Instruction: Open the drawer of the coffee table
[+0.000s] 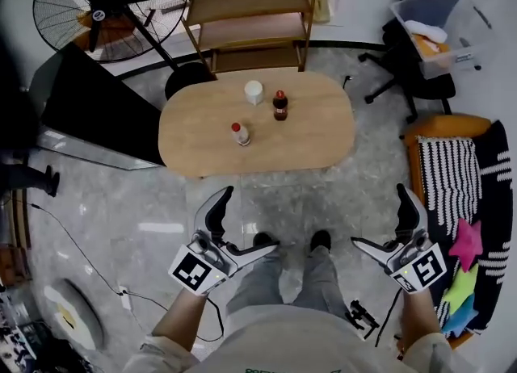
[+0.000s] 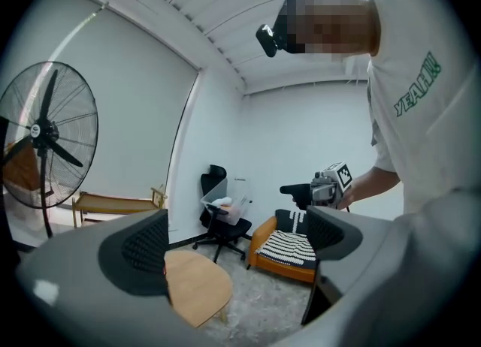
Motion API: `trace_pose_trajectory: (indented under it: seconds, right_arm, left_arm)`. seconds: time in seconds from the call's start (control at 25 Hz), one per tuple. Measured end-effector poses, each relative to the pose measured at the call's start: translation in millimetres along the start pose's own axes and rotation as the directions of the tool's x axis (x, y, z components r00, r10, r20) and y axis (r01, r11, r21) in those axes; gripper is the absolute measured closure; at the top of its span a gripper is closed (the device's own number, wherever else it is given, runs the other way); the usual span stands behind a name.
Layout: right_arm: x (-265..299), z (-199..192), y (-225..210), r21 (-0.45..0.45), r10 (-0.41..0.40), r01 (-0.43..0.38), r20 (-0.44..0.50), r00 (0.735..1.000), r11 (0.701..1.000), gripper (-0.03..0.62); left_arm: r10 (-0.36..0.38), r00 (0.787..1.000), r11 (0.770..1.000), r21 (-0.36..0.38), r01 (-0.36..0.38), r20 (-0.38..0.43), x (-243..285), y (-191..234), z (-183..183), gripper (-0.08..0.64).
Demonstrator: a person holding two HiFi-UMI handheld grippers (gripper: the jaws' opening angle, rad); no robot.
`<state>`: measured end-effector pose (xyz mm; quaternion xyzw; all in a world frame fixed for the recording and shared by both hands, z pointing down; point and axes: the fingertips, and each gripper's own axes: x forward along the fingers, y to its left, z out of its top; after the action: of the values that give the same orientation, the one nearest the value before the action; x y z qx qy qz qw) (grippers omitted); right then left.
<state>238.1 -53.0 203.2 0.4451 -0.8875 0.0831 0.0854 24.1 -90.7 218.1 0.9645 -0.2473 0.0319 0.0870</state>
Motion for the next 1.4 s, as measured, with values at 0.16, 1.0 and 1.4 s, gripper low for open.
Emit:
trace_pose_trajectory:
  seconds: [0.16, 1.0, 1.4]
  right_arm:
    - [13, -42, -39, 0.023, 0.052, -0.051, -0.035, 0.998, 0.998, 0.005]
    - [96, -457, -178, 0.147, 0.058, -0.014, -0.296, 0.954, 0.989, 0.005]
    - [158, -578, -210, 0.110, 0.043, -0.007, -0.326, 0.944, 0.994, 0.086]
  left_arm:
    - [0.091, 0.996, 0.995, -0.038, -0.092, -0.023, 16, 14, -36, 0.009]
    - [0.275, 0.916, 0.896, -0.267, -0.354, -0.292, 50, 120, -448, 0.009]
    - [0.225, 0.928, 0.923, -0.240, -0.301, -0.297, 92, 167, -569, 0.032]
